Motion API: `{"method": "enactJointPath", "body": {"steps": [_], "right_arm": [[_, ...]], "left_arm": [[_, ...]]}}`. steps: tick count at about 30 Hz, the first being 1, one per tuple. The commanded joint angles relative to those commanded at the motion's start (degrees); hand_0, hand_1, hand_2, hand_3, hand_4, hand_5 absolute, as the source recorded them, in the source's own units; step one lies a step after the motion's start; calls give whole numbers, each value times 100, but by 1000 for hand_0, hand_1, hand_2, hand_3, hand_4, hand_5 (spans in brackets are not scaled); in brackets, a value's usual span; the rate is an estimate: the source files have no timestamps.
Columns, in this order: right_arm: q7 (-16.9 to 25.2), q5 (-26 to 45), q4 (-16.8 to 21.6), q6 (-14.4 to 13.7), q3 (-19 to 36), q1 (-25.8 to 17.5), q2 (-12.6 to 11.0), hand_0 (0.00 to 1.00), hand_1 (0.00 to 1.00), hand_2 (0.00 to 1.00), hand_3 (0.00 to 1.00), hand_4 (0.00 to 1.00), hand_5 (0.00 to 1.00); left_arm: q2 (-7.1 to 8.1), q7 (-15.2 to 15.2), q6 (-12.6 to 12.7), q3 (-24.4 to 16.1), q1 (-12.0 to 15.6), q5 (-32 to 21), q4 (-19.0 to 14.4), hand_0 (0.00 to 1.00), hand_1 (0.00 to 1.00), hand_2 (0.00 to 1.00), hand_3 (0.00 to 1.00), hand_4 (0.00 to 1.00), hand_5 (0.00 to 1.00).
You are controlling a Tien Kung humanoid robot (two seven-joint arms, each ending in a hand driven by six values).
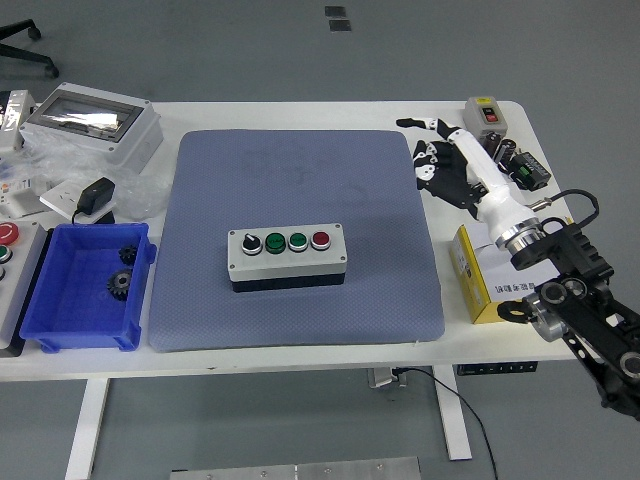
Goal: Pick up the button,place it on the desk,press the button,press the button
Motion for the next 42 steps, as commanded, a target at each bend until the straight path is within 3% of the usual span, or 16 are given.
{"method": "enactJointPath", "body": {"steps": [5,6,11,12,24,41,42], "right_arm": [[444,328,17,-32,803,-623,70,310,532,664,929,519,71],[476,343,15,-38,903,-684,95,641,721,801,933,566,114],[621,435,-13,-84,1434,-897,249,641,721,801,933,566,114],[641,469,-27,-88,1480,-917,262,751,759,808,836,582,246],[787,588,-49,-87,1516,-977,334,753,755,798,775,599,296],[806,583,-71,-52,1553,-987,383,755,751,793,782,627,353],[805,585,-74,-55,1552,-983,387,755,751,793,785,661,413]], "left_arm": [[11,-54,-2,-59,-31,114,22,482,473,491,707,2,2],[8,-46,1,-61,-30,117,19,482,473,490,707,2,2],[-9,18,49,-56,-21,94,-5,482,473,490,707,2,2],[-8,34,66,-50,-18,83,-10,485,472,486,709,2,2],[-24,169,198,41,17,-83,-53,488,470,484,710,2,2],[-50,215,217,95,37,-121,-63,495,472,483,711,2,2],[-54,221,222,102,40,-129,-64,495,467,478,709,2,2]]}}
